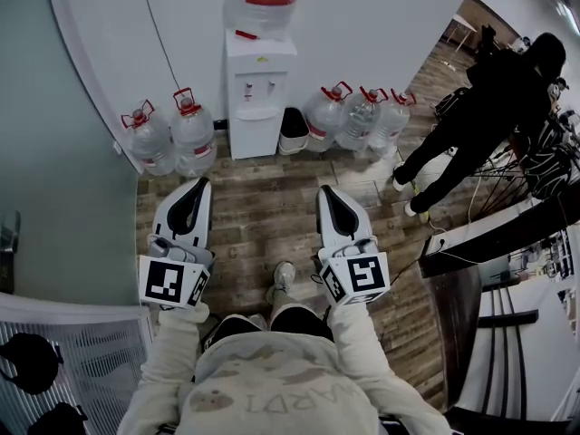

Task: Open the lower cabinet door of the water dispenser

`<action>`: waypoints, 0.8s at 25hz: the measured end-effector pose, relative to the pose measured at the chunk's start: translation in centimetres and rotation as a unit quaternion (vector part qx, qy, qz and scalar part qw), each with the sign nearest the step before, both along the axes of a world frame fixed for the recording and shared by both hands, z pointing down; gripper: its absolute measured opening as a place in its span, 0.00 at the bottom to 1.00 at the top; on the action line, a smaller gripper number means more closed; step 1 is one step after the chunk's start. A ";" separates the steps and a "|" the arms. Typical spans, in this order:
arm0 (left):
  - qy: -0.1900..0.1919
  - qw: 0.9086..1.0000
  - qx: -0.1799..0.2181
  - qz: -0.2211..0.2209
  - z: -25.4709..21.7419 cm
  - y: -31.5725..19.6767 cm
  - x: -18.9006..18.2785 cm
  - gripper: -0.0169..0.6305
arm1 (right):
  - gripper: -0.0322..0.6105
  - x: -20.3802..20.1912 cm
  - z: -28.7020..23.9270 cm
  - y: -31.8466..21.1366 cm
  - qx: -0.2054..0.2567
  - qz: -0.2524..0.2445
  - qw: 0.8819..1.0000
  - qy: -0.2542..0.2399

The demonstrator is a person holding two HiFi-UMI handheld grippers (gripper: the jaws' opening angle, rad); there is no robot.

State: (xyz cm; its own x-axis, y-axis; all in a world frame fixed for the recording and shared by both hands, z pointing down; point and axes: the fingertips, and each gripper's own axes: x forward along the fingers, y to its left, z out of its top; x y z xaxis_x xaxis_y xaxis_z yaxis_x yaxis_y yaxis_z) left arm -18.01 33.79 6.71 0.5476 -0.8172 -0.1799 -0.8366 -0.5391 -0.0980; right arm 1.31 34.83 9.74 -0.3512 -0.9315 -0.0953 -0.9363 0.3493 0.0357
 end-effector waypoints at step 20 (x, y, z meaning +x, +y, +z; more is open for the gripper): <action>-0.001 0.999 0.009 -0.035 -0.7 -16.6 4.8 0.03 | 0.06 4.3 -0.6 -18.3 0.001 -0.043 0.999 0.007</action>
